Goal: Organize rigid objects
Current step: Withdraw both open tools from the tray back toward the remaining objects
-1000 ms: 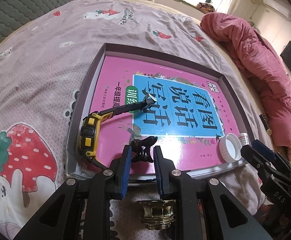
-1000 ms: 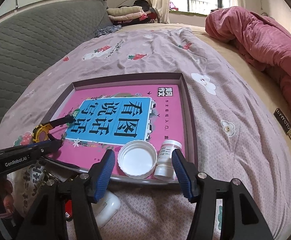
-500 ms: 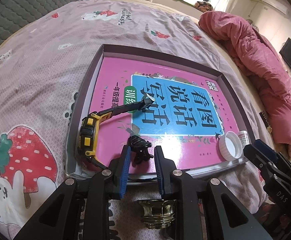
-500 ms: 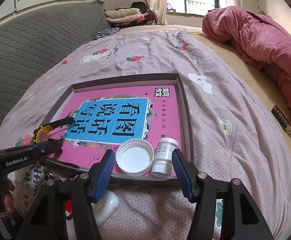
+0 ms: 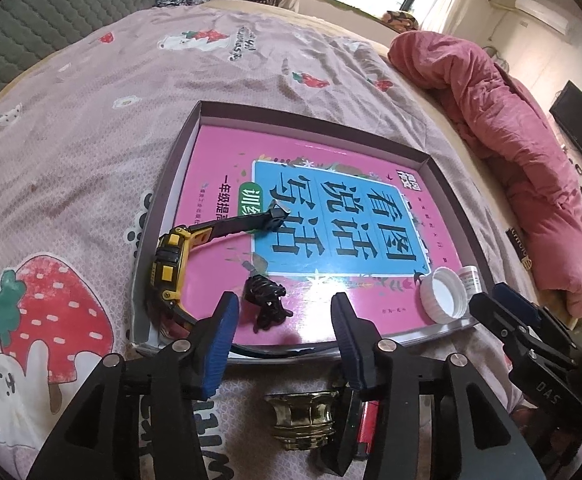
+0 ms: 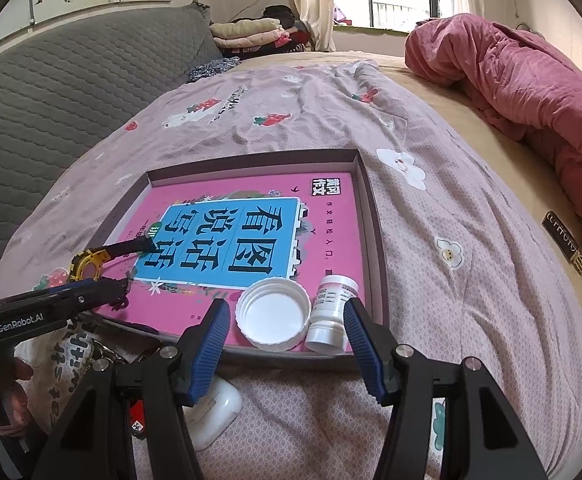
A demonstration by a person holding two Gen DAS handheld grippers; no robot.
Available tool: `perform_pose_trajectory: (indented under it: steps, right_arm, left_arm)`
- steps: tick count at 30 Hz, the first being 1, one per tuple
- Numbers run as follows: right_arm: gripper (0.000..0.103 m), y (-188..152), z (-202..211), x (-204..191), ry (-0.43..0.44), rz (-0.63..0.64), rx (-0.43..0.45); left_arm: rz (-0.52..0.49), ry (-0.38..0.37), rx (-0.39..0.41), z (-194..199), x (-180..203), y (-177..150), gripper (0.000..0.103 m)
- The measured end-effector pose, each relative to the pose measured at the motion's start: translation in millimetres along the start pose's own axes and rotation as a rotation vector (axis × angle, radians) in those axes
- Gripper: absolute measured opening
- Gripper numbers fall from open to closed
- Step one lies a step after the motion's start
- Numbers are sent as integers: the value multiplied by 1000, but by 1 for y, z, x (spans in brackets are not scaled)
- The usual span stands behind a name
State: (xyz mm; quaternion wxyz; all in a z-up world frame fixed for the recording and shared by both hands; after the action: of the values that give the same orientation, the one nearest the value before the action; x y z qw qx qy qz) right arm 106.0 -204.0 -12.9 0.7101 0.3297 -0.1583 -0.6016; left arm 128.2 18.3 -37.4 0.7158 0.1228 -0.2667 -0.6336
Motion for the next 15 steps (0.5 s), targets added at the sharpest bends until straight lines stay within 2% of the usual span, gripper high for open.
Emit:
perform_pose_trajectory:
  steps: [9, 15]
  right_arm:
    - [59, 0, 2, -5, 0, 18, 5]
    - [59, 1, 6, -4, -4, 8, 18]
  left_arm:
    - [-12, -28, 32, 16, 5, -1, 60]
    - [-19, -27, 50, 25, 7, 2, 63]
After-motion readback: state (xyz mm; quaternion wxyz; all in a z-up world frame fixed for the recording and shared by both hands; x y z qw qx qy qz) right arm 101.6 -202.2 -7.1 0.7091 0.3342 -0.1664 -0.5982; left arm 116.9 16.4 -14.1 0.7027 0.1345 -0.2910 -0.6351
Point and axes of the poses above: each gripper's, at about its wrist camera, not at the fingertips, and z roughly against the way its jaws point, x to its right, y to its top, the point moved 2 cm from there along -z, roughly the way its jaws point, and after that the axes turned 5 degrees about y, right-handed, at the moved point
